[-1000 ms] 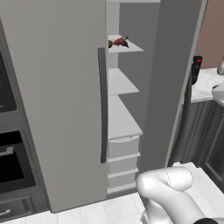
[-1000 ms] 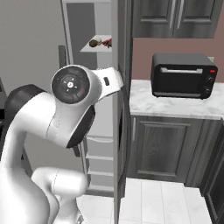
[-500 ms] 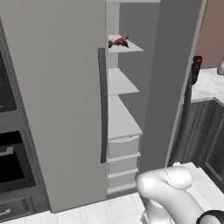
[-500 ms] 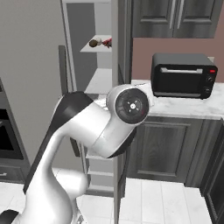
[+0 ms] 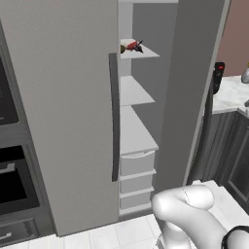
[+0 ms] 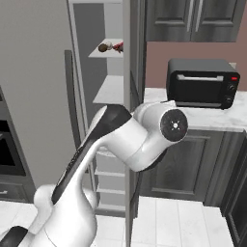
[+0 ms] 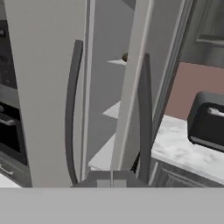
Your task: Take the mushroom and steak from the second highest rack and move them to the highest rack where the fish and kiwi are located, to maximize freezer space. Close the freezer door after rearranging.
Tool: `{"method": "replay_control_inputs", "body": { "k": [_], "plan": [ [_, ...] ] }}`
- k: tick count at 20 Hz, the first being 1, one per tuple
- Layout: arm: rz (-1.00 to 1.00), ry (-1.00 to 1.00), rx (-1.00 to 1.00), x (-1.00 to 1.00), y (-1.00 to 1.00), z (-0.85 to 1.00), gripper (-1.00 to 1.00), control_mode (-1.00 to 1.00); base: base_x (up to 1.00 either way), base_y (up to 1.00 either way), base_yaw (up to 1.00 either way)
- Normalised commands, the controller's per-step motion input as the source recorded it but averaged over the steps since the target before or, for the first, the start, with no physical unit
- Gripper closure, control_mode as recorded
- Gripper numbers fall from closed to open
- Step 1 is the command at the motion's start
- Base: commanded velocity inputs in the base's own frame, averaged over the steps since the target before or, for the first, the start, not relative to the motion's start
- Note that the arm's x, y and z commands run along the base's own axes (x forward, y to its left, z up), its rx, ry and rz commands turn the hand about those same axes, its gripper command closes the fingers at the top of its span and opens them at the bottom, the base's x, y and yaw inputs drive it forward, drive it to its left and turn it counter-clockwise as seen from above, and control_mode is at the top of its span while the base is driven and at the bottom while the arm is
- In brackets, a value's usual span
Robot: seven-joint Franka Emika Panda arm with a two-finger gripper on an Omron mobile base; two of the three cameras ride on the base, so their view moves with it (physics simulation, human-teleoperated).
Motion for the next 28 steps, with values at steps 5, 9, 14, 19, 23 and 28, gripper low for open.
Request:
{"method": "replay_control_inputs", "body": {
  "k": [5,9,14,19,23,28],
  "plan": [
    [0.07,-0.06,0.09,0.7,-0.23,-0.32,1.0,-1.0,0.0,0.0,0.0],
    [0.04,0.0,0.09,0.6,-0.24,-0.25,1.0,-1.0,0.0,0.0,0.0],
    [0.06,0.0,0.04,0.6,-0.17,-0.23,1.0,-1.0,0.0,0.0,0.0],
    [0.05,0.0,0.06,0.56,-0.26,-0.17,1.0,-1.0,0.0,0.0,0.0],
    [0.09,0.0,0.01,0.45,-0.11,-0.3,1.0,-1.0,0.0,0.0,0.0],
    [0.1,0.0,0.0,0.42,0.0,-0.28,1.0,-1.0,0.0,0.0,0.0]
  ]
}}
